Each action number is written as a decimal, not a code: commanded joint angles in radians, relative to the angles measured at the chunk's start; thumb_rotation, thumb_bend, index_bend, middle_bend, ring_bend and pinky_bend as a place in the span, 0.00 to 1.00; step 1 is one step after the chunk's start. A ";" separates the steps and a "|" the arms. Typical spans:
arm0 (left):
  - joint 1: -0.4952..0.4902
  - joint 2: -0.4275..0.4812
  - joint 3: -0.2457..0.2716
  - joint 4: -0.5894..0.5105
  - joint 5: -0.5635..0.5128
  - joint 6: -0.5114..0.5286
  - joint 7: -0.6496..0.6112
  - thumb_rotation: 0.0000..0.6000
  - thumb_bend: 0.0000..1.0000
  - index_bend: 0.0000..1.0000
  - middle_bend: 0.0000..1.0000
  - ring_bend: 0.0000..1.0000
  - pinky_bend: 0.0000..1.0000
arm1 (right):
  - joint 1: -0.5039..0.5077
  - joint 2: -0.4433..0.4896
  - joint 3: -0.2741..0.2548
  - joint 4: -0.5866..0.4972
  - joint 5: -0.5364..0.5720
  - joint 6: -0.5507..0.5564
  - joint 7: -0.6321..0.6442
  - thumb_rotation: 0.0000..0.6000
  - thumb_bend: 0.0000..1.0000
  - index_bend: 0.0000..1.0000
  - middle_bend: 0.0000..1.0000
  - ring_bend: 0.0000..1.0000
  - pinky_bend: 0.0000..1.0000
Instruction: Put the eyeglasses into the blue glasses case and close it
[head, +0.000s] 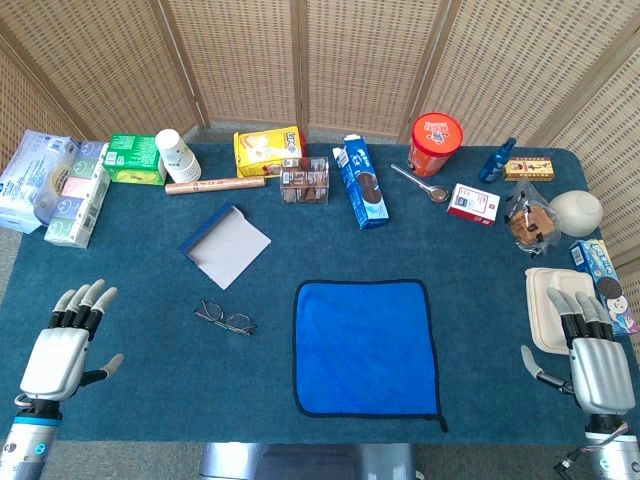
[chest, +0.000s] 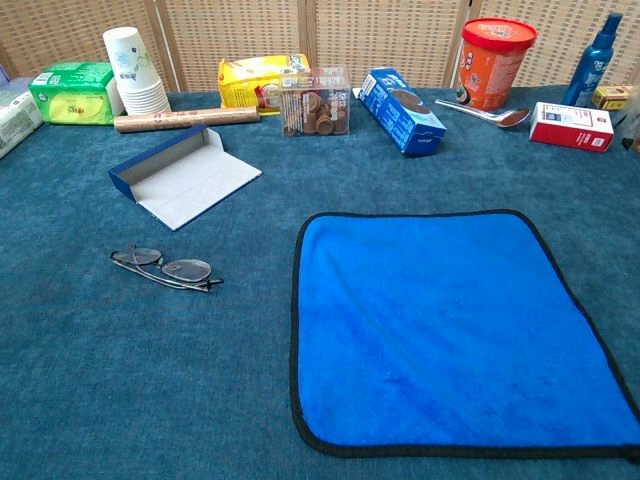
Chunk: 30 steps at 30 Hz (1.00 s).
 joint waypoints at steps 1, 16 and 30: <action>-0.004 -0.002 0.003 -0.002 -0.008 -0.012 0.008 1.00 0.17 0.00 0.01 0.00 0.01 | 0.005 -0.008 -0.002 0.005 0.002 -0.011 0.000 0.57 0.36 0.09 0.13 0.00 0.04; 0.001 0.016 0.014 -0.029 0.014 0.001 0.017 1.00 0.17 0.00 0.01 0.00 0.01 | -0.004 -0.014 -0.005 0.031 -0.004 0.005 0.035 0.57 0.36 0.09 0.13 0.00 0.04; -0.131 0.111 -0.064 -0.056 -0.097 -0.206 -0.156 1.00 0.17 0.00 0.01 0.00 0.02 | -0.006 -0.014 -0.003 0.023 -0.002 0.010 0.025 0.57 0.36 0.09 0.13 0.00 0.04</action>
